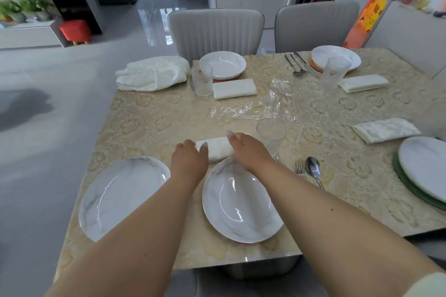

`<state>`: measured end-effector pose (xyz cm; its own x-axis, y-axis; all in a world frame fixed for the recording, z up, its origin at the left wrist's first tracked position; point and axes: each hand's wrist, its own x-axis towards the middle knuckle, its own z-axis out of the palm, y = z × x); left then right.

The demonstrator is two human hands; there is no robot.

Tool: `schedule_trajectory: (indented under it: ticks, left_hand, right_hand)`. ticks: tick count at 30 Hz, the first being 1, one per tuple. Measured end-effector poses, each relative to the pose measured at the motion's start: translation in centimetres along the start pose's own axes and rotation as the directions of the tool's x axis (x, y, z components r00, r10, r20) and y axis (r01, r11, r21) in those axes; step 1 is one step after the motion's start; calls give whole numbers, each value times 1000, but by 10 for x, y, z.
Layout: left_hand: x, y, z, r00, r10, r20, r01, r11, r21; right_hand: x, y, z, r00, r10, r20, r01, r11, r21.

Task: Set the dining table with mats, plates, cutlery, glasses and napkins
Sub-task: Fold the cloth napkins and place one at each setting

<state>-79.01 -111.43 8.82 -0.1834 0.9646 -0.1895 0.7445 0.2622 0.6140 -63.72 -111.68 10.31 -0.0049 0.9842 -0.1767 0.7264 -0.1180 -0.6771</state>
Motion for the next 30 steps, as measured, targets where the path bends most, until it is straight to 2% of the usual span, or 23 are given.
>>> schedule_trajectory:
  ticks: [4,13,20,30]
  left_hand:
    - [-17,-3,-10,999,10,37,-7,997,-73]
    - [-67,-15,-28,991,-70,110,95,966,-242]
    - [-88,-18,-66,992,-119,43,126,923,-364]
    - [-84,-62,-161,992,-116,-55,76,879,-470]
  right_hand:
    - [-20,-4,-5,999,17,-36,-15,998,69]
    - [-56,-25,-7,999,-10,-39,17,983,181]
    - [-59,-62,4,997,-68,-36,75,965,251]
    - [-48,-154,38,991,-122,-54,132,960,246]
